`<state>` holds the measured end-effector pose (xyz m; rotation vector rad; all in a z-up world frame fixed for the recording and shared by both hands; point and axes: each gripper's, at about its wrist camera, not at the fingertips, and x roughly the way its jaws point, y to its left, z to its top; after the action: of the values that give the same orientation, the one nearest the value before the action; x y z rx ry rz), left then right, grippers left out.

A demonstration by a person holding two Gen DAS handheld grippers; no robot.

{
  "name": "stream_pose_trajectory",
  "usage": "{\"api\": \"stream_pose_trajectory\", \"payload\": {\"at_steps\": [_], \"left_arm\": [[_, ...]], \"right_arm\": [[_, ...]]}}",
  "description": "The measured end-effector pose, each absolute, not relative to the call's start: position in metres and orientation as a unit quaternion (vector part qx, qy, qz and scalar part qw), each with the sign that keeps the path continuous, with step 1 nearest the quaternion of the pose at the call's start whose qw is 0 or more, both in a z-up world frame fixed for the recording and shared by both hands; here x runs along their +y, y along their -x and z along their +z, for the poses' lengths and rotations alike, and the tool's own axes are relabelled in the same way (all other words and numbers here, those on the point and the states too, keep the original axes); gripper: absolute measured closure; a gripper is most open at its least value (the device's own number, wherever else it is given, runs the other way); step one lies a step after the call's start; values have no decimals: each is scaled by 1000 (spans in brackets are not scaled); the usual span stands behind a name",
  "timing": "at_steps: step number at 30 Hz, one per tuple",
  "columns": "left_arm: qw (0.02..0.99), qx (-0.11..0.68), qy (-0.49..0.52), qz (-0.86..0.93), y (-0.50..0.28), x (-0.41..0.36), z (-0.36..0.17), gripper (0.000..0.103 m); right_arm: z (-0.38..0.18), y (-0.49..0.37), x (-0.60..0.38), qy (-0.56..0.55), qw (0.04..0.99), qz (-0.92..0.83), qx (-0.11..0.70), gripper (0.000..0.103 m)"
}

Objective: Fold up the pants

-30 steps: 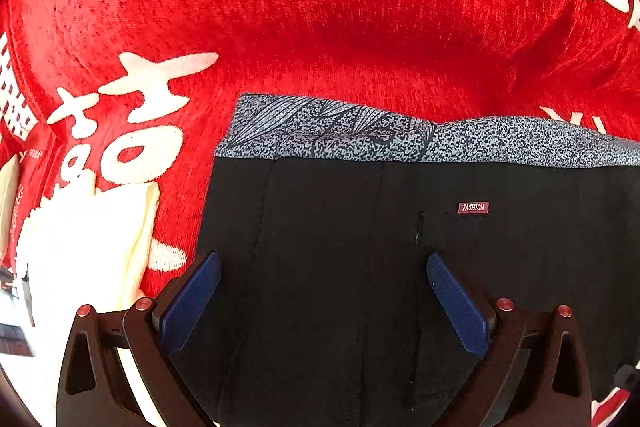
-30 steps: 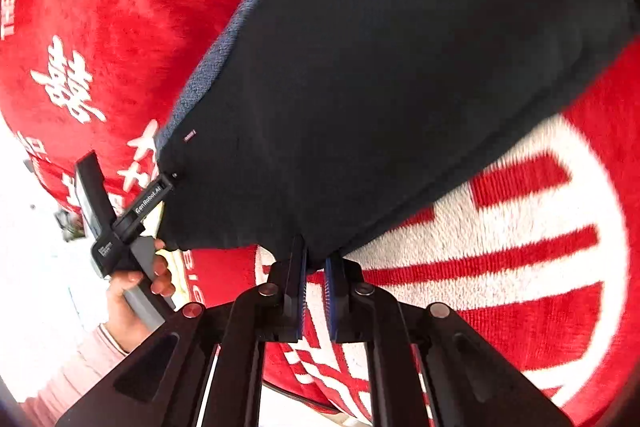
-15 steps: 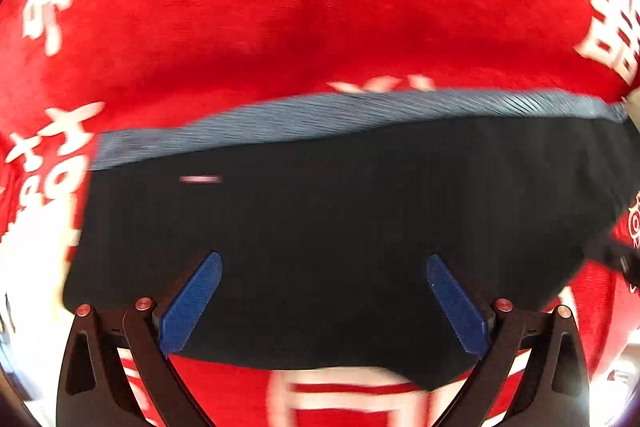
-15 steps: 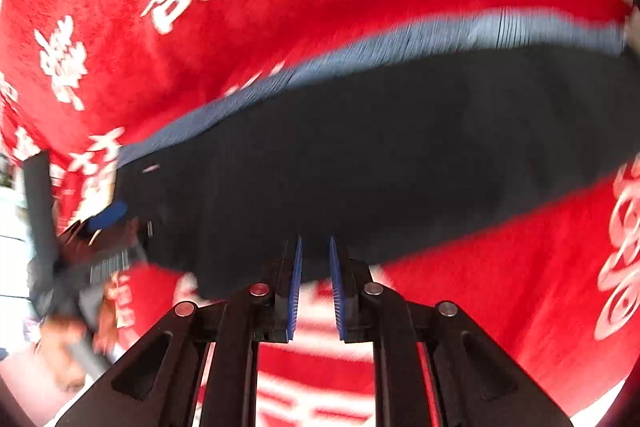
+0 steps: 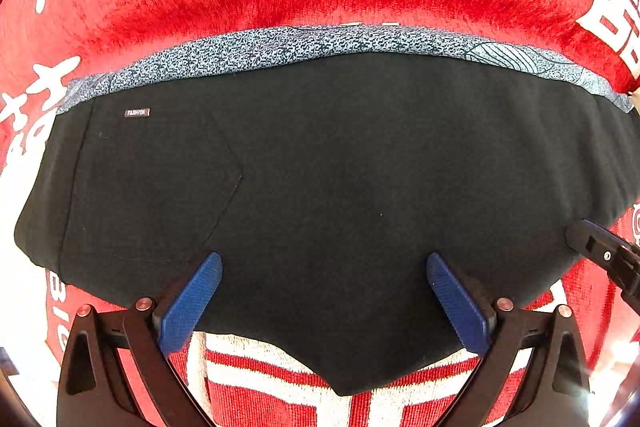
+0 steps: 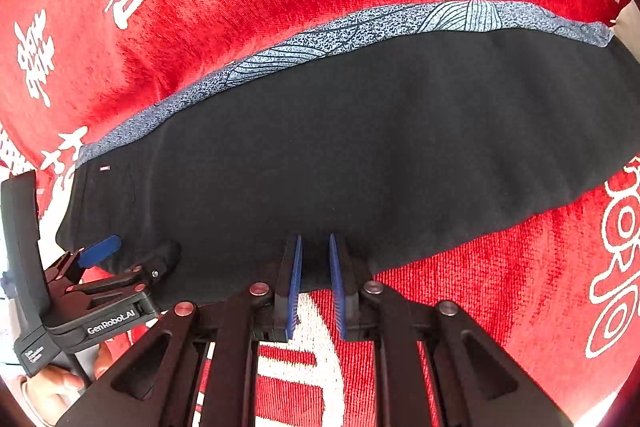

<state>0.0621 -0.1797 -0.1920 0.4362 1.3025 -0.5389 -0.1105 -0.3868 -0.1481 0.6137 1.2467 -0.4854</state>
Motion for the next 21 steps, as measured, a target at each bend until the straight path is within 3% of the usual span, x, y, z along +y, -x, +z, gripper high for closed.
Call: {"api": "stream_pose_trajectory", "payload": {"at_steps": [5,8,10,11,21], "left_arm": [[732,610,-183,-241,-70,-173,-195,0],[733,608,-193,-237,-67,-179,-195,0],[732,609,-196,-233,-64,-180,-194,0],[732,610,-196,-231,-64,-182,-194,0],[736,603,-217,-218,-63,-203,-189,0]], "right_arm": [[-145,125,-391,-296,747,-205,558,85],[-141,132,-400,-340,738,-186,552,68],[-137,135,-398,-358,733,-171,552,46],[-135,136,-396,-357,732,-170,556,44],[-122,183,-409,-374,699,-200,576,43]]}}
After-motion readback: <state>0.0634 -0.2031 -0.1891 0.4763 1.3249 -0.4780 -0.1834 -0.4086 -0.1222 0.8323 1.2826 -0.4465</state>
